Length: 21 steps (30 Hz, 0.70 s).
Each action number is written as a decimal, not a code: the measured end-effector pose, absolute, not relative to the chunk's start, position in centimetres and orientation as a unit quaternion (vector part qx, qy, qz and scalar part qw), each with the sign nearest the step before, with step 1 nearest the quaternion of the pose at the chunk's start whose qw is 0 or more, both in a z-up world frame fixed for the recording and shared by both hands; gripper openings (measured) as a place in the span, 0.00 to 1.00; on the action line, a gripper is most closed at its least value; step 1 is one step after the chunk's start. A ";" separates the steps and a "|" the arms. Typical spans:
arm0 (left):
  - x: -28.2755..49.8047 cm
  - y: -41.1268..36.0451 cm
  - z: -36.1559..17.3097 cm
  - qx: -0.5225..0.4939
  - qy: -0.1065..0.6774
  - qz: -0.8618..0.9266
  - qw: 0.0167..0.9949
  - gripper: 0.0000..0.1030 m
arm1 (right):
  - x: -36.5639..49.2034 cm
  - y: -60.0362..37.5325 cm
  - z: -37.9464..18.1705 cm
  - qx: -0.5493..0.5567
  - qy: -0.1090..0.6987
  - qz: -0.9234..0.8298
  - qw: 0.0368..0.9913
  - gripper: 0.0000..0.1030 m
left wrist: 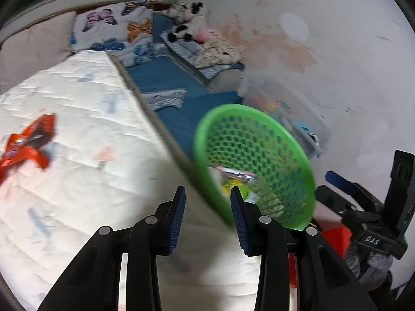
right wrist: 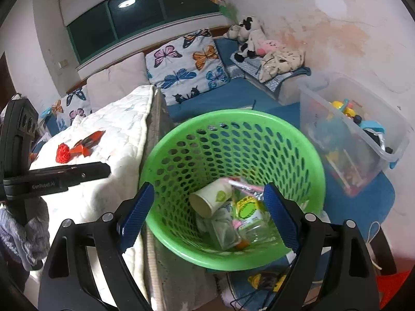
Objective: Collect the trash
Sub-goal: 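Carry the pudding cup and pink bag to the basket and release both, then grasp the red mesh net with the left gripper while the right grasps the Ovaltine wrapper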
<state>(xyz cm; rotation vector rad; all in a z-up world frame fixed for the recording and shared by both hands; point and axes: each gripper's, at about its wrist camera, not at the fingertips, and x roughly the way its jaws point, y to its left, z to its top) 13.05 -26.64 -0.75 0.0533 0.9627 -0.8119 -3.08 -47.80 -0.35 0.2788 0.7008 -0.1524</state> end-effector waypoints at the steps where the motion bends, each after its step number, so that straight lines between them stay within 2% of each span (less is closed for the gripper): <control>1: 13.3 -26.0 -0.7 0.028 0.447 -0.371 0.814 0.34 | -2.9 -47.5 -0.4 0.135 0.343 -0.071 0.927 0.83; 17: 20.3 -10.8 0.2 0.041 0.401 -0.155 0.902 0.37 | 1.5 -42.3 0.2 0.114 0.353 -0.010 0.929 0.83; 21: 22.2 -8.2 -0.4 0.060 0.402 -0.126 0.905 0.48 | 2.9 -40.8 0.4 0.111 0.355 0.010 0.928 0.83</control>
